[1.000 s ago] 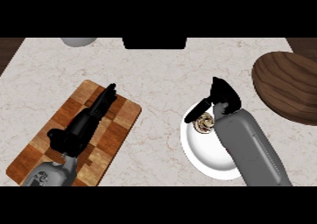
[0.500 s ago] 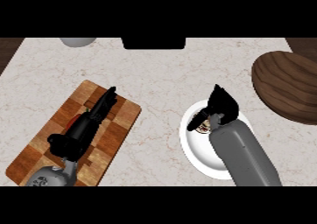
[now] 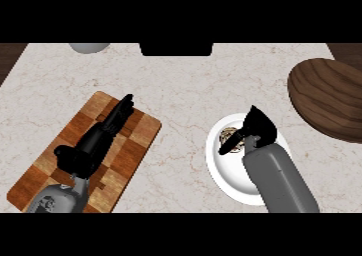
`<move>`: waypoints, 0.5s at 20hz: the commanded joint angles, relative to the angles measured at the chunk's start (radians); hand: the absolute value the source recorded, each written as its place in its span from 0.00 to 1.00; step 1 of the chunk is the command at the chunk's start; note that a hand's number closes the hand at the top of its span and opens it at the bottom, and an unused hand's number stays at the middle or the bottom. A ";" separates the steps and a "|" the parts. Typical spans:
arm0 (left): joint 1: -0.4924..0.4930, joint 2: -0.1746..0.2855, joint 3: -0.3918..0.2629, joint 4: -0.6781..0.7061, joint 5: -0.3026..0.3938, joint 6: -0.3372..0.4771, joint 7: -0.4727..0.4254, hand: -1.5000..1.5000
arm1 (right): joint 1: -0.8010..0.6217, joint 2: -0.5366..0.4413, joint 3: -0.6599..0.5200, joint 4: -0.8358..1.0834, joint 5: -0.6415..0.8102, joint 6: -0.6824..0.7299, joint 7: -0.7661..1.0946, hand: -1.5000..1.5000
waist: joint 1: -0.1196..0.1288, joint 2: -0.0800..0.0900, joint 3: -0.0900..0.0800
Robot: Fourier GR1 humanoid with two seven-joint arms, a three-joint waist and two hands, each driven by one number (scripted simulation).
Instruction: Pick the cupcake from the plate and place it in the bowl
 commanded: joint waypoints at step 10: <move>0.087 -0.039 0.005 -0.088 -0.052 -0.029 0.003 0.50 | -0.033 0.017 -0.047 0.170 0.039 -0.123 -0.062 1.00 | 0.008 0.002 0.001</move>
